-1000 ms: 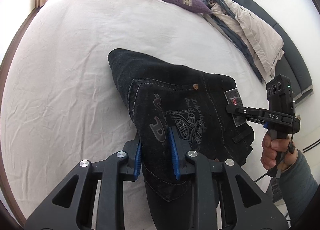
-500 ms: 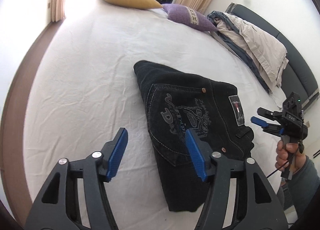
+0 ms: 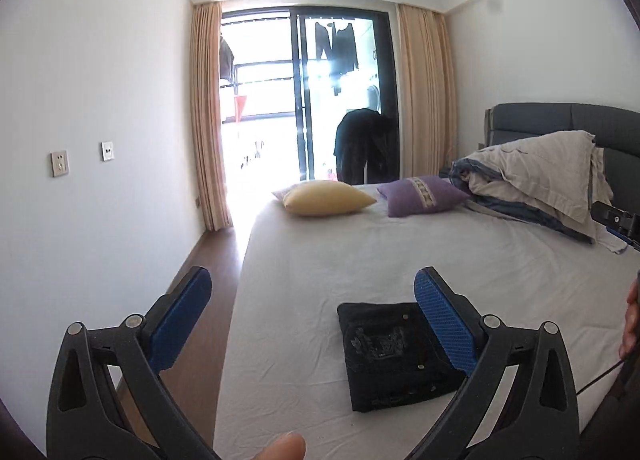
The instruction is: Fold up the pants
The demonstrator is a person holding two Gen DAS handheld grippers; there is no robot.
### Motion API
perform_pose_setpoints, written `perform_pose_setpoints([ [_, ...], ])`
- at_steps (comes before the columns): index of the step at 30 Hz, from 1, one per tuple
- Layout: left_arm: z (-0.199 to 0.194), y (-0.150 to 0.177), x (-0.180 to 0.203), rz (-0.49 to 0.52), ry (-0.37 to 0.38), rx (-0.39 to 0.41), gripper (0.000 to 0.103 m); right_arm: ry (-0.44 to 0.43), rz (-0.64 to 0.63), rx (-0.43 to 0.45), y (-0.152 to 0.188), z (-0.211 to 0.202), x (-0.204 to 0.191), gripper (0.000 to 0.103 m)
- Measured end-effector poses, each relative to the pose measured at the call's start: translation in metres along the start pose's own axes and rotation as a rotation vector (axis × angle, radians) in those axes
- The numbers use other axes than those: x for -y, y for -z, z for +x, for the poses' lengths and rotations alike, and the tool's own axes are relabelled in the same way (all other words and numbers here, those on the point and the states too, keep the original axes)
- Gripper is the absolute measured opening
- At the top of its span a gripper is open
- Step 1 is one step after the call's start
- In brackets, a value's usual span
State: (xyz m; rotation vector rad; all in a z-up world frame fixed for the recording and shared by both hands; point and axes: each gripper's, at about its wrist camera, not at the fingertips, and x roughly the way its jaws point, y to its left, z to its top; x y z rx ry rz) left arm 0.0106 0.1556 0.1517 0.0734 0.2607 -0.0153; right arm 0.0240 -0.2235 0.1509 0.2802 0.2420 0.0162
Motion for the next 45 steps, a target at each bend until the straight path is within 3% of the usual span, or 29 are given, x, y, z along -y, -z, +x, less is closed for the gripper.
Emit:
perform_pose_setpoints([
  [2, -0.017, -0.013, 0.001, -0.011, 0.019, 0.018, 0.103, 0.017, 0.009, 0.044, -0.016, -0.017, -0.009, 0.103],
  [7, -0.025, -0.015, 0.009, -0.040, 0.016, -0.095, 0.103, 0.030, -0.047, 0.081, -0.032, -0.050, -0.033, 0.103],
  [10, -0.014, 0.005, 0.019, -0.047, -0.015, -0.215, 0.103, 0.060, -0.085, 0.025, -0.021, -0.051, -0.046, 0.103],
  [13, 0.005, 0.033, 0.027, -0.066, -0.005, -0.348, 0.103, 0.107, -0.147, -0.089, -0.002, -0.036, -0.056, 0.103],
  [18, 0.023, 0.071, 0.038, -0.038, -0.012, -0.476, 0.103, 0.123, -0.104, -0.237, 0.033, -0.015, -0.052, 0.103],
  [26, 0.049, 0.096, 0.045, -0.029, 0.008, -0.545, 0.103, 0.163, -0.105, -0.381, 0.072, 0.006, -0.054, 0.103],
  [45, 0.063, 0.106, 0.053, -0.039, 0.029, -0.606, 0.103, 0.148, -0.137, -0.449, 0.092, 0.014, -0.070, 0.103],
])
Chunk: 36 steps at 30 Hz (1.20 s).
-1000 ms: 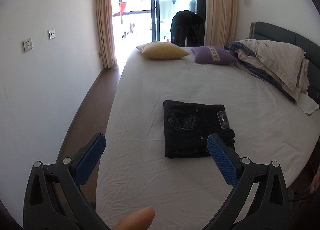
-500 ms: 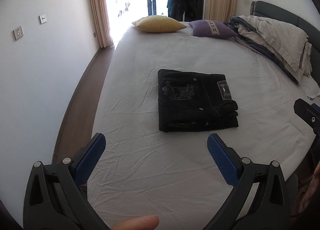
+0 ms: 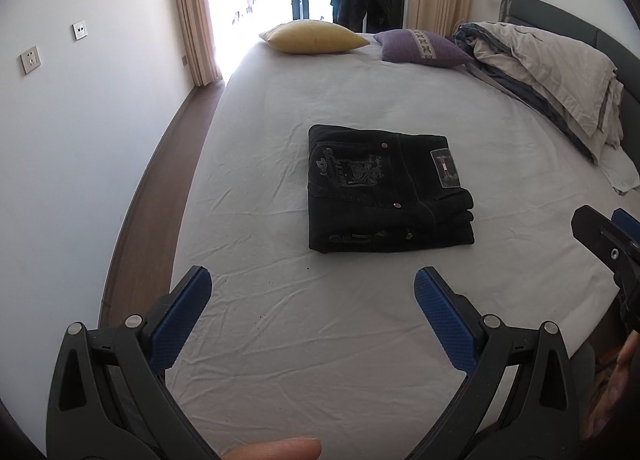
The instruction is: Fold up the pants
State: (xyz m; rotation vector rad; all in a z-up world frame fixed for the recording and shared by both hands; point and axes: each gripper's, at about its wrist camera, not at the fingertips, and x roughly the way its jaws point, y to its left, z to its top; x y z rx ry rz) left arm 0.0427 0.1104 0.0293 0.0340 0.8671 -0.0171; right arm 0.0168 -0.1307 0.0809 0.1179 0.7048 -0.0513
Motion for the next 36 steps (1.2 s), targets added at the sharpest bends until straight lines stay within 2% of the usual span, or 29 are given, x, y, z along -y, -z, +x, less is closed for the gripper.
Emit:
perform_pose_setpoints([
  [36, 0.016, 0.005, 0.007, -0.012, -0.007, -0.036, 0.103, -0.014, -0.006, -0.045, 0.010, 0.014, -0.004, 0.103],
])
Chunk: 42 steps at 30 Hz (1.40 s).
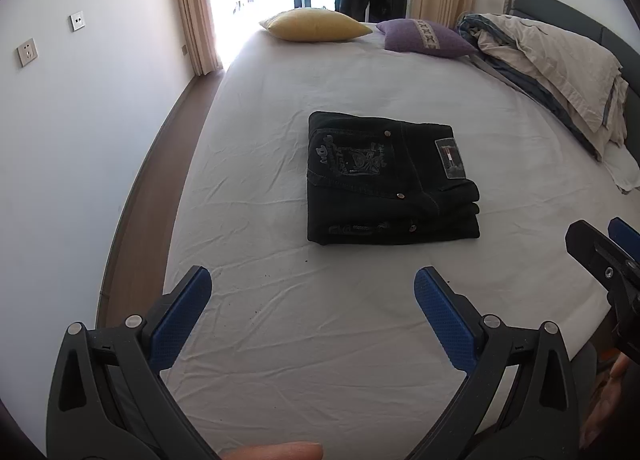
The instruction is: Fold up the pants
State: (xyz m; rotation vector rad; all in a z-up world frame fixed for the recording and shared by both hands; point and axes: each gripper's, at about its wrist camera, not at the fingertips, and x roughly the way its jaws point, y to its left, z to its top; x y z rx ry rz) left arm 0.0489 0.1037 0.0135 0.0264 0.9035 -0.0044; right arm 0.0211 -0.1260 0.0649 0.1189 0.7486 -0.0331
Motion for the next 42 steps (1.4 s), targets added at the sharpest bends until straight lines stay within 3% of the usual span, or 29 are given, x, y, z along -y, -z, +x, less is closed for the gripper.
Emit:
perform_pose_setpoints([
  [42, 0.0051, 0.0031, 0.0000, -0.011, 0.007, -0.016, 0.103, -0.015, -0.009, -0.040, 0.0059, 0.0074, 0.0034, 0.103],
])
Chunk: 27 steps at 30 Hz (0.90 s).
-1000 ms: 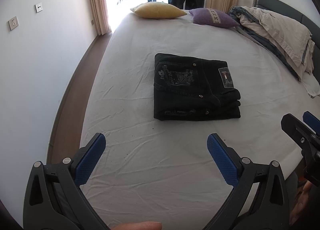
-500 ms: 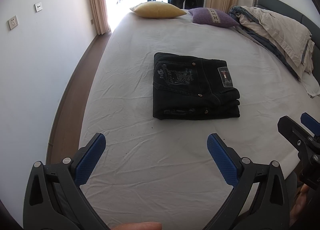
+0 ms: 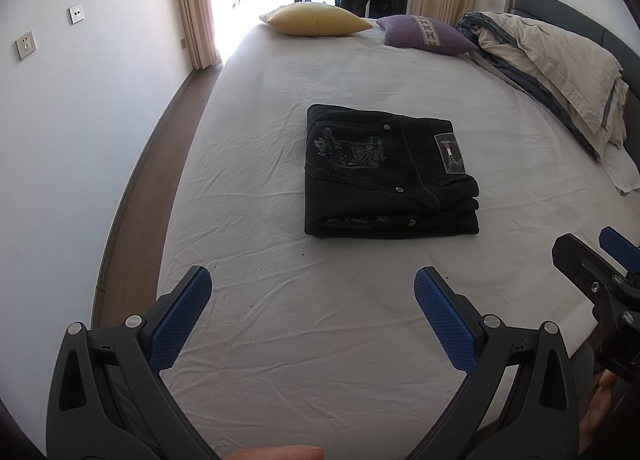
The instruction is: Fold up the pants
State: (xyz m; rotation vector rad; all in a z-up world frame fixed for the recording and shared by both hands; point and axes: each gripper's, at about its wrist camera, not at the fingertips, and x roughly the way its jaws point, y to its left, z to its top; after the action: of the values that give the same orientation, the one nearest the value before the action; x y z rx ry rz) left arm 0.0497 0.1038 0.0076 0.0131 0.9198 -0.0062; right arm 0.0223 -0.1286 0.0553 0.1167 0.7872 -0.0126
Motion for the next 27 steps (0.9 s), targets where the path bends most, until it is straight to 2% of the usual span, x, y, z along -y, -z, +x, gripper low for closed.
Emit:
perform_pose_setpoints([
  [27, -0.0002, 0.0015, 0.0001, -0.003, 0.002, -0.003, 0.103, -0.002, 0.000, -0.007, 0.0056, 0.0032, 0.0023, 0.103],
])
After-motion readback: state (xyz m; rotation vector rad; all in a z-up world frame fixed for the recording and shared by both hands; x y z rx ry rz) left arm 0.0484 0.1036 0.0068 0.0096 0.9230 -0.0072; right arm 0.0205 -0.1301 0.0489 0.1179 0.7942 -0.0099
